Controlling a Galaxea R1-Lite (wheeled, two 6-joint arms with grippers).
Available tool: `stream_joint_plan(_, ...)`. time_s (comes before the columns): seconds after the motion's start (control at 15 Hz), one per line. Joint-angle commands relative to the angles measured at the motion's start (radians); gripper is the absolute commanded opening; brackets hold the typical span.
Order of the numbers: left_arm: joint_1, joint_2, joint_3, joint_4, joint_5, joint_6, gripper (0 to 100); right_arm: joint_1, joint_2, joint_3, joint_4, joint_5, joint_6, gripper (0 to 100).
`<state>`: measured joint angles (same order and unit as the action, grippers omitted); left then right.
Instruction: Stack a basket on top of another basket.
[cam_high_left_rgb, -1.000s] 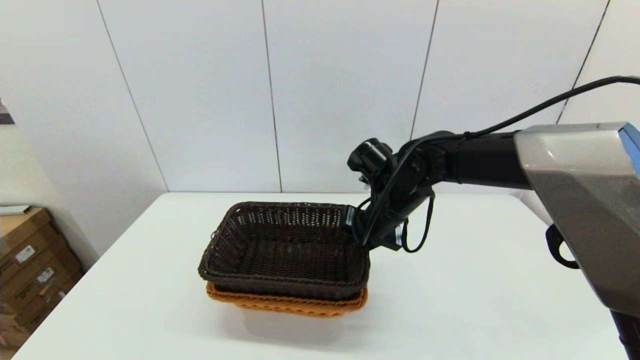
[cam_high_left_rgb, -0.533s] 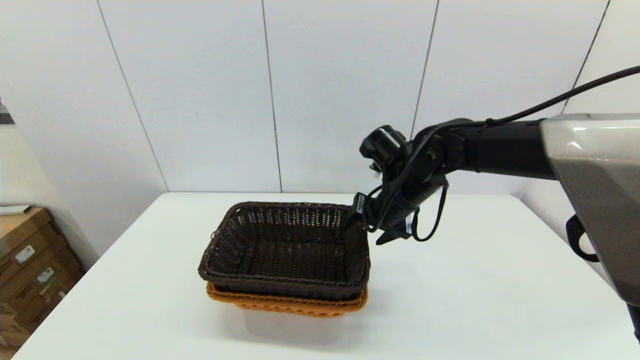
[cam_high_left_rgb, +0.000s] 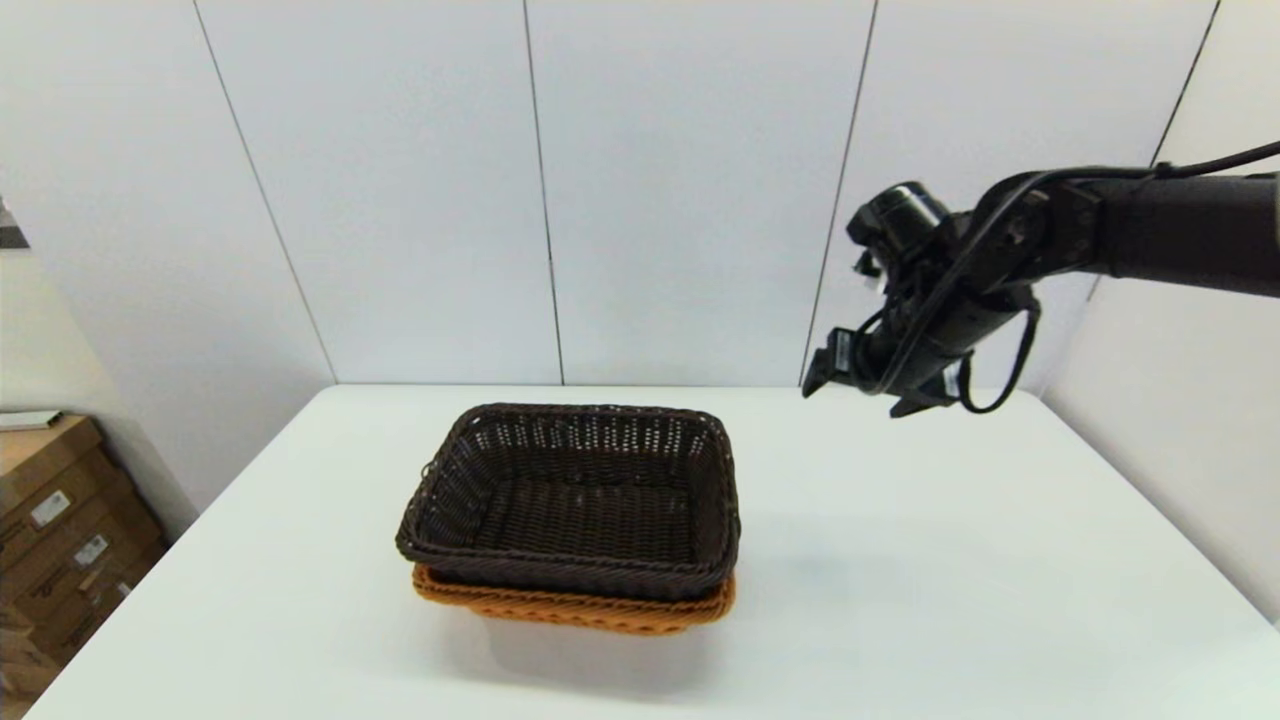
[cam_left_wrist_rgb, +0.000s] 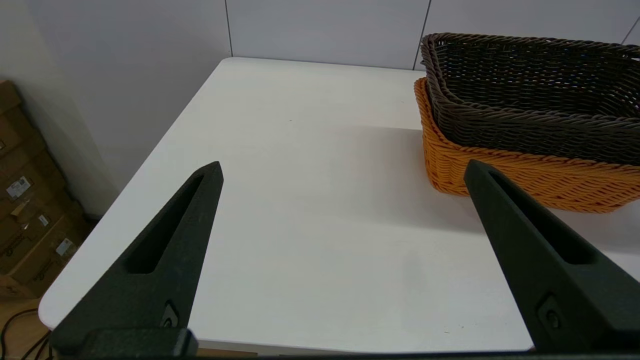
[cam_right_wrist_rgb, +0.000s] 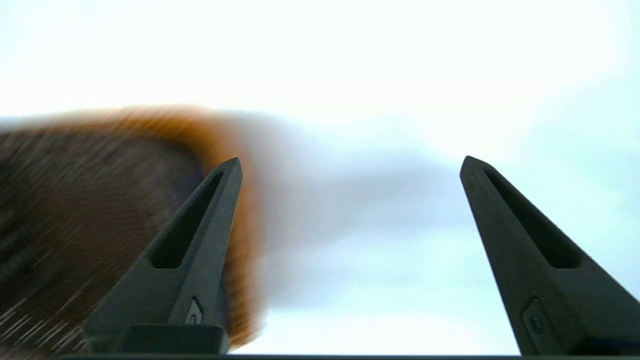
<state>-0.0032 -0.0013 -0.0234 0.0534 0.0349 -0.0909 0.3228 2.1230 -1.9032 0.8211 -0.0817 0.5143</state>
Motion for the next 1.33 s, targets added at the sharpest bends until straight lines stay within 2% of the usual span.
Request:
stream_joint_plan(0.07, 0.0, 0.0, -0.001, 0.0, 0.0, -0.001, 100, -0.159, -0.216, 0.027, 0.0, -0.039, -0.209, 100)
stream_joint_plan(0.2, 0.0, 0.0, -0.001, 0.0, 0.0, -0.001, 100, -0.228, -0.394, 0.09, -0.002, -0.035, -0.349, 100)
stream_joint_plan(0.33, 0.0, 0.0, 0.0, 0.0, 0.0, -0.001, 100, -0.261, -0.571, 0.185, -0.013, -0.033, -0.47, 100)
stream_joint_plan(0.4, 0.0, 0.0, 0.0, 0.0, 0.0, -0.001, 100, -0.275, -0.644, 0.233, -0.036, -0.038, -0.519, 100)
stream_joint_plan(0.47, 0.0, 0.0, 0.0, 0.0, 0.0, -0.001, 100, -0.291, -0.707, 0.271, -0.082, -0.044, -0.54, 100)
stream_joint_plan(0.67, 0.0, 0.0, 0.0, 0.0, 0.0, -0.001, 100, -0.329, -0.931, 0.417, -0.243, -0.084, -0.534, 100)
stream_joint_plan(0.8, 0.0, 0.0, 0.0, 0.0, 0.0, -0.001, 100, -0.347, -1.103, 0.601, -0.415, -0.09, -0.527, 100)
stream_joint_plan(0.87, 0.0, 0.0, 0.0, 0.0, 0.0, -0.001, 100, -0.361, -1.198, 0.704, -0.464, -0.089, -0.533, 100)
stream_joint_plan(1.0, 0.0, 0.0, 0.0, 0.0, 0.0, -0.001, 100, -0.376, -1.396, 0.895, -0.481, -0.089, -0.533, 100)
stream_joint_plan(1.33, 0.0, 0.0, 0.0, 0.0, 0.0, -0.001, 100, -0.361, -1.709, 1.148, -0.476, -0.084, -0.551, 100)
